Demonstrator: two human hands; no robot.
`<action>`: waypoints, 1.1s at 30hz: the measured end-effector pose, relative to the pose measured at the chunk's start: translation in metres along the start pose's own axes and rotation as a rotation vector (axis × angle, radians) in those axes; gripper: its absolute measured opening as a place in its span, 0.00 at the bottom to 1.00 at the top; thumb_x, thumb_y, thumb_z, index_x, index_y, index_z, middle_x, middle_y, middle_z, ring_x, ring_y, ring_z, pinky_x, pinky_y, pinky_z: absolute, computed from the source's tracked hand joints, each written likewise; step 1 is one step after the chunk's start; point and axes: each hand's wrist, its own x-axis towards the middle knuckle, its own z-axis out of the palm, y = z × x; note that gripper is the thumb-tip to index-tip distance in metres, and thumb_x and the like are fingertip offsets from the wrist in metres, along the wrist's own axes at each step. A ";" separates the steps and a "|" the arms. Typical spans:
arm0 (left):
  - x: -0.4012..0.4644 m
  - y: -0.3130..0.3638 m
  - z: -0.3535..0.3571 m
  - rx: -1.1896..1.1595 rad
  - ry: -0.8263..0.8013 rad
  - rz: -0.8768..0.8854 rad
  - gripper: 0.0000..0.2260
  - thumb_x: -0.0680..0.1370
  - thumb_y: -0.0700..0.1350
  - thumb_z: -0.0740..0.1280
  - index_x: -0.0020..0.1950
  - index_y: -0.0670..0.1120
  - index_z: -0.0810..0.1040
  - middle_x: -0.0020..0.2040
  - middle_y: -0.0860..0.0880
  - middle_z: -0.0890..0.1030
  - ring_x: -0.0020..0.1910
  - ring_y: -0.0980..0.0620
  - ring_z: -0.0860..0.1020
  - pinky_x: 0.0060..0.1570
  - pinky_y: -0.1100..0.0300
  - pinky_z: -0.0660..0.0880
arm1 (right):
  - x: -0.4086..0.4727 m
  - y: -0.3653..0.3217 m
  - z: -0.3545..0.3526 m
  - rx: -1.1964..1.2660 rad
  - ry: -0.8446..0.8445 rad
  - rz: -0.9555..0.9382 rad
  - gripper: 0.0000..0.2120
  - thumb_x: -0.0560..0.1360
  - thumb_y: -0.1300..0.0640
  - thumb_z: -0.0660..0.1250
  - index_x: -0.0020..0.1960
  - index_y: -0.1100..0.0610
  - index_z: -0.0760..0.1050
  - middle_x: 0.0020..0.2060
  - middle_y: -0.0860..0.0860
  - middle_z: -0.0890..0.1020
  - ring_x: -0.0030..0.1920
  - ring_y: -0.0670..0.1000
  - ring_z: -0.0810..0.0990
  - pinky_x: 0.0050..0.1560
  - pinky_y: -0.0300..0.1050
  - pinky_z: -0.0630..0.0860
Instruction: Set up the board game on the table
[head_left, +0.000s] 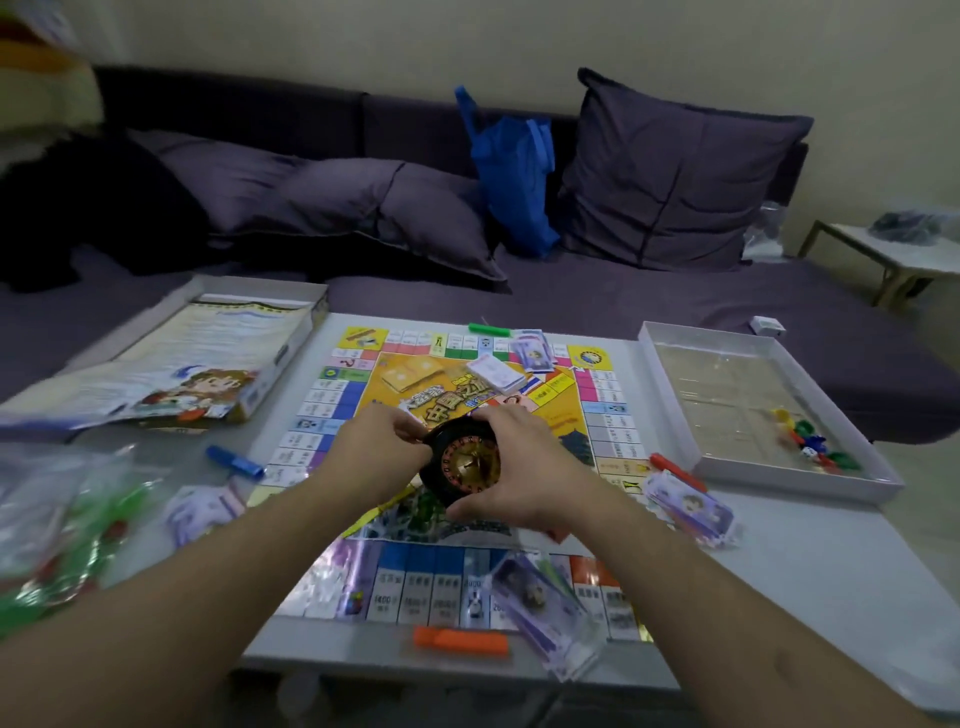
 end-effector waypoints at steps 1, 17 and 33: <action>-0.002 -0.006 -0.002 0.034 -0.003 0.000 0.05 0.77 0.42 0.73 0.51 0.50 0.87 0.46 0.50 0.86 0.45 0.50 0.83 0.45 0.54 0.81 | 0.001 -0.003 0.005 -0.009 -0.022 0.000 0.55 0.59 0.30 0.81 0.78 0.46 0.61 0.70 0.46 0.66 0.71 0.51 0.63 0.73 0.56 0.69; -0.012 -0.031 0.002 0.220 -0.043 -0.021 0.13 0.77 0.46 0.74 0.61 0.48 0.85 0.52 0.50 0.85 0.48 0.55 0.82 0.39 0.66 0.75 | -0.008 -0.014 0.028 -0.128 -0.132 -0.014 0.56 0.64 0.33 0.81 0.81 0.47 0.55 0.78 0.47 0.60 0.76 0.54 0.59 0.77 0.56 0.62; -0.050 -0.024 -0.022 -0.115 0.090 0.058 0.07 0.79 0.41 0.70 0.46 0.52 0.83 0.40 0.53 0.85 0.40 0.55 0.82 0.38 0.63 0.75 | -0.037 -0.047 0.021 0.195 0.278 -0.088 0.03 0.81 0.56 0.66 0.50 0.51 0.78 0.44 0.44 0.81 0.47 0.46 0.78 0.49 0.52 0.80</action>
